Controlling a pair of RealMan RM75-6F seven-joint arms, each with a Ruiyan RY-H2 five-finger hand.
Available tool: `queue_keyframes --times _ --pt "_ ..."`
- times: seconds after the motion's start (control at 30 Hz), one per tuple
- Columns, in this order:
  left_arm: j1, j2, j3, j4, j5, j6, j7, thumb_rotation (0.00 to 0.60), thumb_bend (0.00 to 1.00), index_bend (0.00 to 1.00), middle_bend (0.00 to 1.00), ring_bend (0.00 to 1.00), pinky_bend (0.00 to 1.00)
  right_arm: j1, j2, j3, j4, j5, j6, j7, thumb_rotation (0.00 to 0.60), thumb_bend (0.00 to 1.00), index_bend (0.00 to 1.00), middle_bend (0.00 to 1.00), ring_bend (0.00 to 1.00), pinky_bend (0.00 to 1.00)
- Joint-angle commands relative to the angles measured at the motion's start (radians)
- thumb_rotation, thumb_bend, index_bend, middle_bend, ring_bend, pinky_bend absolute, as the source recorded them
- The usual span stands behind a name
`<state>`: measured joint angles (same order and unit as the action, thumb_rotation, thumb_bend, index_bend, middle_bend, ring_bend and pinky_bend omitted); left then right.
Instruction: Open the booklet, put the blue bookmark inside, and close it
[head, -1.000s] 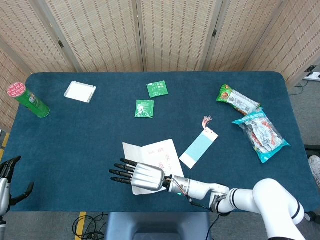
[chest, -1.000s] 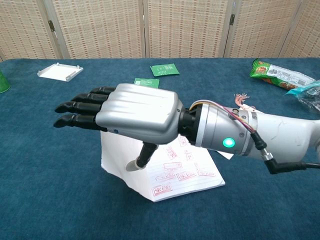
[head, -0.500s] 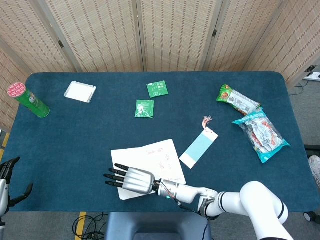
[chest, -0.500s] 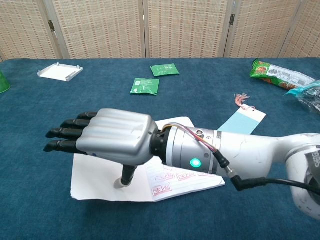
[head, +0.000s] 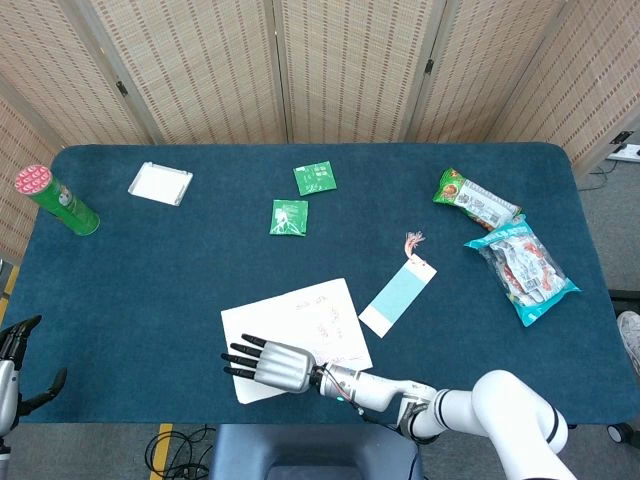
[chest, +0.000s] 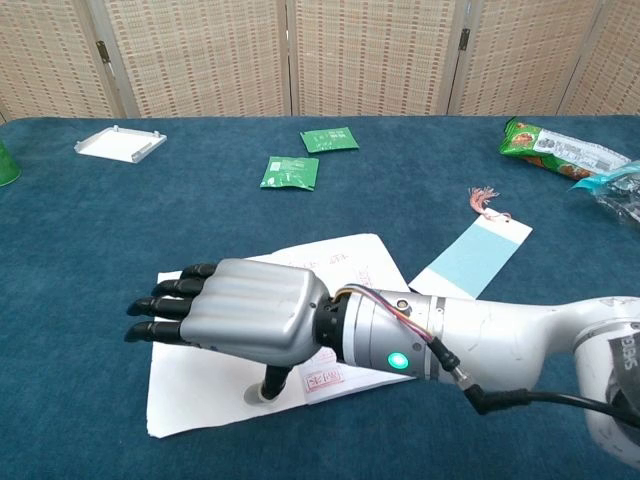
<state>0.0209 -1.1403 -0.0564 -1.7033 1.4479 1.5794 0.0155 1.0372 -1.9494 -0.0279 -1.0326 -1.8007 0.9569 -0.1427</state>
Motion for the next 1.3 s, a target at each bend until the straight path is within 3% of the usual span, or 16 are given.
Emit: queue_keyframes --times 0.03,0.33,0.7,0.77,1.03,1.3 --pt "0.001 0.001 0.000 -0.001 0.001 0.001 0.000 0.600 0.34 0.14 0.17 0.14 0.23 -0.016 0.033 0.014 -0.009 0.009 0.041 0.017 0.600 0.00 0.00 0.00 0.00 0.12" --pt "0.000 0.004 -0.002 -0.006 0.000 0.000 0.009 0.600 0.34 0.14 0.17 0.14 0.23 -0.097 0.251 0.008 -0.126 0.048 0.124 0.013 0.600 0.00 0.00 0.00 0.00 0.12" --pt "-0.009 0.005 -0.005 -0.026 0.010 -0.004 0.029 0.600 0.34 0.14 0.17 0.14 0.23 -0.199 0.466 -0.036 -0.199 0.111 0.127 0.044 0.600 0.13 0.03 0.05 0.00 0.12" --pt "-0.012 0.006 -0.004 -0.030 0.011 -0.009 0.033 0.600 0.34 0.14 0.17 0.14 0.23 -0.208 0.490 -0.053 -0.206 0.119 0.102 0.059 0.600 0.18 0.07 0.07 0.00 0.12" --pt "-0.016 0.006 -0.005 -0.038 0.013 -0.011 0.038 0.600 0.34 0.14 0.17 0.14 0.23 -0.209 0.535 -0.084 -0.199 0.128 0.022 0.103 0.600 0.19 0.14 0.08 0.00 0.12" --pt "-0.016 0.003 -0.001 -0.042 0.008 -0.018 0.046 0.600 0.34 0.14 0.17 0.14 0.23 -0.202 0.535 -0.115 -0.103 0.108 -0.045 0.150 0.600 0.19 0.15 0.09 0.00 0.12"
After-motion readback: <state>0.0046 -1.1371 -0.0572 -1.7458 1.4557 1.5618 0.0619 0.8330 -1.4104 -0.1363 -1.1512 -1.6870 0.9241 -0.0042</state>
